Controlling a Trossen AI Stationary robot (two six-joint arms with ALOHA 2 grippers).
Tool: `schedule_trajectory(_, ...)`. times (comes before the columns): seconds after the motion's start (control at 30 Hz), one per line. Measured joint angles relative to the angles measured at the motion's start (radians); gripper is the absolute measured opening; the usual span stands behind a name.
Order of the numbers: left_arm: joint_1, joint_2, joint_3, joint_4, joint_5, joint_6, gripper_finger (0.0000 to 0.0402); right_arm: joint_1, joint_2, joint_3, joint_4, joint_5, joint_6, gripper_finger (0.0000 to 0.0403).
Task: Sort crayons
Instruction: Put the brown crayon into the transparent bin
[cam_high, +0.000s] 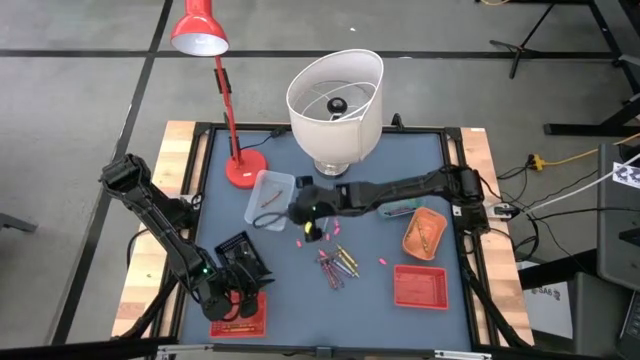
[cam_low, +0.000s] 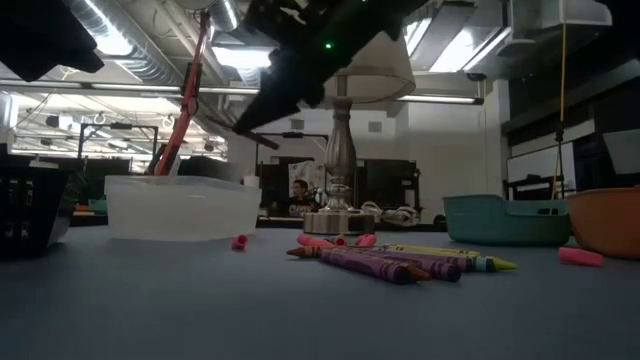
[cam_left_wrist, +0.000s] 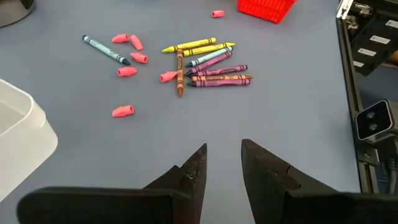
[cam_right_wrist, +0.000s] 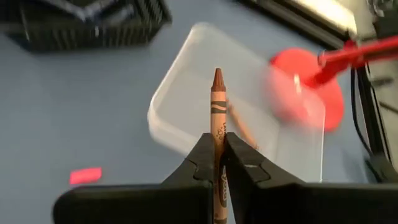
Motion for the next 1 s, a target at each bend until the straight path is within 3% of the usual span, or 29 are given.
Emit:
schedule_trajectory(0.13,0.000,0.000,0.000,0.000,0.000,0.000,0.0085,-0.040,0.000,0.000,0.080,-0.126,-0.034,0.0017)
schedule_trajectory(0.33,0.000,0.000,0.000,0.000,0.000,0.000,0.0085,-0.072,0.002,0.000,0.181,-0.225,-0.037,0.0017)
schedule_trajectory(0.63,0.006,0.000,0.000,-0.003,-0.003,0.001,0.0085,-0.074,0.091,0.002,0.318,-0.248,-0.036,0.0017)
schedule_trajectory(1.0,0.019,0.000,-0.001,-0.005,0.004,0.016,0.0085,-0.074,0.195,0.002,0.342,-0.224,-0.037,0.0017)
